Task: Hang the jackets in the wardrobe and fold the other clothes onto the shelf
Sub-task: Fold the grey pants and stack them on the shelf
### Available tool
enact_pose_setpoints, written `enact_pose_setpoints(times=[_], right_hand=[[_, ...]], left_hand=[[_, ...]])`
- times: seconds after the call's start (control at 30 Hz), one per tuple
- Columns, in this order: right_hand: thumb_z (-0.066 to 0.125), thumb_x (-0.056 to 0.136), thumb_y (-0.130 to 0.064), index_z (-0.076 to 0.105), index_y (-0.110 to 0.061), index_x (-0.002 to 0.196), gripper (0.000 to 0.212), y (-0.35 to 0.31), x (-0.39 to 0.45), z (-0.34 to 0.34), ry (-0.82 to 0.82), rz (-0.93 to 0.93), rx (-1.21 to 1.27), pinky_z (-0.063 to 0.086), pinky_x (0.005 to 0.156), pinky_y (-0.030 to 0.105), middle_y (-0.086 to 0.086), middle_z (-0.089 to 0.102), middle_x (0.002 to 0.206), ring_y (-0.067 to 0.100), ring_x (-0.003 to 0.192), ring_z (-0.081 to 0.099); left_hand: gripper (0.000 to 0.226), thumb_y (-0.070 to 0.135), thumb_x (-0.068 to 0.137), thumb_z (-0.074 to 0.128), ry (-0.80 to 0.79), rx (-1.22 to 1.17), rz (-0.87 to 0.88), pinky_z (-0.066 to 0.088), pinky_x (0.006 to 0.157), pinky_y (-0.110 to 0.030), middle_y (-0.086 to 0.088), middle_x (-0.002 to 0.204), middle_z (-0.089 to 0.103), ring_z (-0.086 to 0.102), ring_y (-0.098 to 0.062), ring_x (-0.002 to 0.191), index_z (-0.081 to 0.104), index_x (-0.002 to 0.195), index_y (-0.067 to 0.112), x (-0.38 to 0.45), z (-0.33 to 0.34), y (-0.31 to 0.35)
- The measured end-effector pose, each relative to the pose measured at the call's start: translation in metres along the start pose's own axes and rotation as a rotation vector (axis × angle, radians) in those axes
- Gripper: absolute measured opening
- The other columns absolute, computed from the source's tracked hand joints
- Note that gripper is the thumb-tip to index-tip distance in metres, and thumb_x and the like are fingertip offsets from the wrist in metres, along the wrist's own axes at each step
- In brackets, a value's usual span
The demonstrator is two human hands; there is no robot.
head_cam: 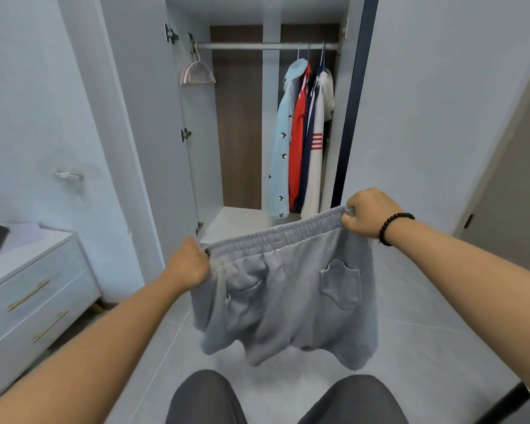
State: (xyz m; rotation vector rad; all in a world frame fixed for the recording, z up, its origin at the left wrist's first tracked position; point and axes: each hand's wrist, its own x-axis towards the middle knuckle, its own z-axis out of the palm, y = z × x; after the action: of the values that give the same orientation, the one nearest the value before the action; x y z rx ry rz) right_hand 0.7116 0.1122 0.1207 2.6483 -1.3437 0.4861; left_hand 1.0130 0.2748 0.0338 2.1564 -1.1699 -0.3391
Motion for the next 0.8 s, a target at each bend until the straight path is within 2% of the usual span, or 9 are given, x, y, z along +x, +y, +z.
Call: enact_pose_setpoints(times=[0.07, 0.1, 0.2, 0.27, 0.37, 0.47, 0.6, 0.67, 0.8], right_hand=[[0.053, 0.082, -0.014, 0.033, -0.012, 0.049, 0.039, -0.007, 0.000, 0.011, -0.040, 0.047, 0.009, 0.025, 0.045, 0.024, 0.004, 0.037, 0.052, 0.018, 0.050, 0.036], [0.053, 0.081, -0.015, 0.035, -0.011, 0.049, 0.037, -0.008, -0.002, 0.018, -0.057, 0.084, 0.028, 0.025, 0.045, 0.023, 0.004, 0.038, 0.052, 0.018, 0.051, 0.038], [0.055, 0.076, -0.011, 0.034, -0.012, 0.047, 0.035, -0.013, -0.013, 0.042, -0.067, 0.251, 0.146, 0.024, 0.043, 0.021, 0.002, 0.038, 0.050, 0.016, 0.048, 0.035], [0.057, 0.072, -0.010, 0.030, -0.015, 0.046, 0.038, -0.020, -0.024, 0.060, -0.083, 0.361, 0.278, 0.021, 0.038, 0.018, -0.002, 0.032, 0.047, 0.014, 0.044, 0.028], [0.061, 0.074, -0.013, 0.028, -0.019, 0.044, 0.045, -0.039, -0.039, 0.085, -0.173, 0.401, 0.424, 0.019, 0.029, 0.014, -0.006, 0.026, 0.042, 0.012, 0.040, 0.023], [0.062, 0.082, -0.027, 0.026, -0.021, 0.042, 0.054, -0.065, -0.049, 0.100, -0.258, 0.330, 0.485, 0.023, 0.034, 0.013, -0.008, 0.023, 0.038, 0.011, 0.038, 0.022], [0.057, 0.081, -0.029, 0.027, -0.022, 0.039, 0.052, -0.099, -0.058, 0.099, -0.298, 0.329, 0.689, 0.030, 0.046, 0.022, -0.009, 0.024, 0.035, 0.015, 0.041, 0.026], [0.054, 0.078, -0.021, 0.030, -0.019, 0.042, 0.044, -0.109, -0.059, 0.087, -0.346, 0.291, 0.769, 0.038, 0.051, 0.029, -0.003, 0.030, 0.043, 0.020, 0.051, 0.031], [0.059, 0.082, -0.004, 0.059, -0.011, 0.064, 0.020, -0.107, -0.058, 0.056, -0.491, 0.224, 0.895, 0.060, 0.068, 0.034, 0.006, 0.061, 0.067, 0.020, 0.065, 0.062]], left_hand=[[0.020, 0.017, 0.098, 0.047, -0.029, -0.030, -0.044, 0.038, 0.071, -0.033, -0.025, 0.101, 0.063, 0.059, -0.037, 0.094, 0.054, 0.097, -0.002, -0.004, 0.016, 0.002], [0.027, 0.022, 0.097, 0.053, -0.047, -0.059, -0.059, 0.039, 0.069, -0.034, -0.026, 0.092, 0.065, 0.061, -0.038, 0.089, 0.058, 0.085, -0.002, -0.007, 0.023, 0.004], [0.049, 0.032, 0.083, 0.074, -0.106, -0.260, -0.151, 0.031, 0.054, -0.029, -0.007, 0.051, 0.043, 0.046, -0.023, 0.053, 0.042, 0.052, 0.014, -0.020, 0.042, 0.006], [0.046, 0.028, 0.071, 0.085, -0.152, -0.430, -0.228, 0.032, 0.045, -0.021, 0.003, 0.050, 0.045, 0.045, -0.012, 0.046, 0.043, 0.056, 0.017, -0.032, 0.054, 0.008], [0.034, 0.016, 0.067, 0.088, -0.215, -0.618, -0.283, 0.041, 0.046, -0.017, -0.001, 0.069, 0.062, 0.056, -0.011, 0.059, 0.055, 0.075, 0.012, -0.051, 0.074, 0.013], [0.027, 0.005, 0.071, 0.083, -0.242, -0.813, -0.324, 0.053, 0.061, -0.023, -0.013, 0.086, 0.074, 0.067, -0.018, 0.072, 0.067, 0.092, -0.001, -0.065, 0.090, 0.016], [0.026, 0.009, 0.078, 0.079, -0.237, -0.963, -0.322, 0.054, 0.059, -0.019, -0.010, 0.083, 0.076, 0.068, -0.010, 0.068, 0.068, 0.098, -0.003, -0.079, 0.100, 0.020], [0.024, 0.010, 0.082, 0.076, -0.237, -1.011, -0.297, 0.052, 0.056, -0.017, -0.010, 0.081, 0.075, 0.067, -0.008, 0.065, 0.066, 0.100, -0.004, -0.082, 0.099, 0.023], [0.022, 0.012, 0.091, 0.065, -0.303, -1.049, -0.205, 0.052, 0.060, -0.020, -0.009, 0.088, 0.076, 0.069, -0.011, 0.074, 0.064, 0.108, -0.002, -0.085, 0.089, 0.028]])
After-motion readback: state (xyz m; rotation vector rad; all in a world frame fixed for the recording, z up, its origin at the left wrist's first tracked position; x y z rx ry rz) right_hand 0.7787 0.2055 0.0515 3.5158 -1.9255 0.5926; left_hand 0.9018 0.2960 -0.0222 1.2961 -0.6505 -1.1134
